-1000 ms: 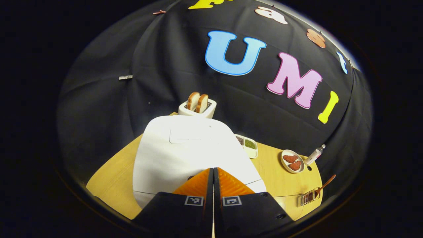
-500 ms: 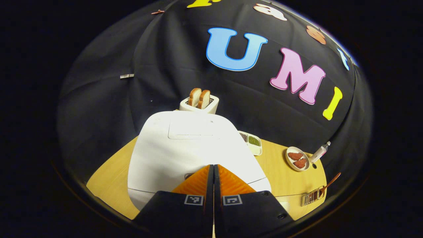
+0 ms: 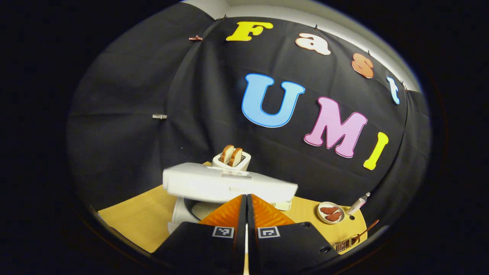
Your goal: Close the left gripper, press the button to open the rice cooker; take a wooden spoon from the chopstick holder with the right hand, scoop a spoonful of rice and pour it into the rice cooker, then put the wooden spoon back into the chopstick holder.
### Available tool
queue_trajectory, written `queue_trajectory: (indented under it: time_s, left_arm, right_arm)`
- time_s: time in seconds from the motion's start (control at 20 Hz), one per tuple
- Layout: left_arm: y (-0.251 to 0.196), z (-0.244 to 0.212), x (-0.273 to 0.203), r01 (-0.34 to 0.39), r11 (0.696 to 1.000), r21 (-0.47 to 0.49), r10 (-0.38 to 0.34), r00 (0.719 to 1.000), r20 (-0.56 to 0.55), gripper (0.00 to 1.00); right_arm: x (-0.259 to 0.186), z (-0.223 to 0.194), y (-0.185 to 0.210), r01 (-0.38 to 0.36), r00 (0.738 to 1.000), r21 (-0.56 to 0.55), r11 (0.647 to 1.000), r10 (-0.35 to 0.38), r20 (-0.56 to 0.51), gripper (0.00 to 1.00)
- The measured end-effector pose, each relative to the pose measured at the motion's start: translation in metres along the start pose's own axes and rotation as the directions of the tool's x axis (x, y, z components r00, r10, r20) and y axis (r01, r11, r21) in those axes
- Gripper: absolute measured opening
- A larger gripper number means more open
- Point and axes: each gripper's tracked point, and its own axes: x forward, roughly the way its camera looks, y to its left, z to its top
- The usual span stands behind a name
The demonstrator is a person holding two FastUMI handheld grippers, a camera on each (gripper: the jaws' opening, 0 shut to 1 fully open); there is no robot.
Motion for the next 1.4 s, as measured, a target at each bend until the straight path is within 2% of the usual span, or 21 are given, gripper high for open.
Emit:
queue_trajectory:
  time_s: [0.15,0.25,0.45,0.5,0.7,0.9,1.4]
  left_arm:
    - [-0.019,0.006,-0.042,0.027,0.999,0.039,-0.029,0.999,0.043,0.10]
    - [-0.028,0.000,-0.066,0.031,0.994,0.103,-0.035,0.998,0.043,0.24]
    - [-0.057,-0.013,-0.103,0.047,0.972,0.231,-0.058,0.998,0.039,0.86]
    - [-0.065,-0.021,-0.108,0.055,0.967,0.250,-0.064,0.998,0.028,0.95]
    - [-0.099,-0.048,-0.123,0.106,0.961,0.254,-0.104,0.994,-0.021,0.96]
    - [-0.108,-0.064,-0.128,0.109,0.957,0.268,-0.095,0.993,-0.065,0.96]
    - [-0.089,-0.081,-0.139,0.017,0.972,0.234,0.012,0.992,-0.123,0.96]
  right_arm:
    - [0.017,0.000,-0.004,-0.019,1.000,0.008,1.000,0.019,0.000,0.98]
    - [0.028,0.001,-0.008,-0.024,1.000,0.019,1.000,0.024,0.000,0.98]
    - [0.052,-0.002,-0.023,-0.018,1.000,0.026,1.000,0.018,-0.001,0.98]
    - [0.058,-0.004,-0.028,-0.013,1.000,0.031,0.999,0.013,-0.008,0.98]
    - [0.084,-0.019,-0.050,0.019,0.998,0.046,0.999,-0.016,-0.061,0.99]
    - [0.116,-0.044,-0.063,0.027,0.990,0.109,0.994,-0.012,-0.142,0.98]
    - [0.183,-0.125,-0.040,0.005,0.928,0.263,0.965,0.094,-0.362,0.99]
